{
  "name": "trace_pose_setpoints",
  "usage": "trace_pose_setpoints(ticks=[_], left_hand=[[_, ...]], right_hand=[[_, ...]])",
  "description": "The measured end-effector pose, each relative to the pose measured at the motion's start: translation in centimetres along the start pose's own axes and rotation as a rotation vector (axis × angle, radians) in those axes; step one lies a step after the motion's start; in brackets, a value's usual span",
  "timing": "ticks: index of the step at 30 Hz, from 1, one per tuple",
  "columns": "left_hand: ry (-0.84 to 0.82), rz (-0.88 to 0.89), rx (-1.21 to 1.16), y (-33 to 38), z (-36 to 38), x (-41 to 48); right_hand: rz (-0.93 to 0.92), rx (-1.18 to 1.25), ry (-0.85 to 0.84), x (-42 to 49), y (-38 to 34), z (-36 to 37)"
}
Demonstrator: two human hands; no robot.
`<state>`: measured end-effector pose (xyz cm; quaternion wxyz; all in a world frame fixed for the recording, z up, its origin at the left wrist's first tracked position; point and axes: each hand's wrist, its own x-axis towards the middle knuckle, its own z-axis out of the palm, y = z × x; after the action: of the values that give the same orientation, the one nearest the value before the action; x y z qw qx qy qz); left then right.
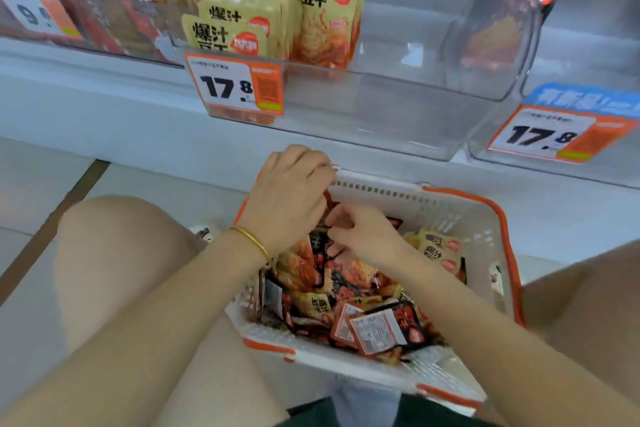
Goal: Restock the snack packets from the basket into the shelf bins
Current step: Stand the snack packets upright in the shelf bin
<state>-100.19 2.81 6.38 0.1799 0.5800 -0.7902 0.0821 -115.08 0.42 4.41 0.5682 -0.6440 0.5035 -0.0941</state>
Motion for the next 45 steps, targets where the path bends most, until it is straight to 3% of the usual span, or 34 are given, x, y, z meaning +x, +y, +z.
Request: trace_pose_setpoints(ticks=[3,9,13,18,28,33,37,40,45], left_hand=[[-0.071,-0.054,-0.054,-0.4,1.5,0.1],[-0.171,-0.129,-0.128,-1.3,2.2,0.3],[-0.199,-0.147,-0.154,-1.5,2.3,0.3],[-0.314,-0.175,-0.178,-2.1,3.9,0.1],[-0.753,-0.344,-0.492,0.7,3.5,0.8],[-0.639,-0.450,-0.792,1.8,0.7,1.4],[-0.384,-0.625,-0.959,1.5,-2.4,2.0],[-0.210,-0.674,-1.011,1.8,-5.2,2.8],[0.009,-0.640,-1.065,2.2,-10.3,5.2]], right_hand=[[0.106,-0.221,-0.180,3.5,4.7,3.5],[0.155,-0.712,-0.339,6.3,12.4,8.7],[0.163,-0.852,-0.234,6.4,13.8,9.5],[0.034,-0.620,-0.135,7.1,11.3,4.9],[-0.173,-0.134,-0.099,1.5,3.3,-6.1],[-0.185,0.173,0.032,-0.6,1.5,-7.3],[-0.133,0.585,-0.238,-2.6,0.7,-7.9],[-0.211,0.614,-0.354,-4.2,-1.5,-7.4],[-0.379,0.500,-0.201,-6.1,-8.4,-8.1]])
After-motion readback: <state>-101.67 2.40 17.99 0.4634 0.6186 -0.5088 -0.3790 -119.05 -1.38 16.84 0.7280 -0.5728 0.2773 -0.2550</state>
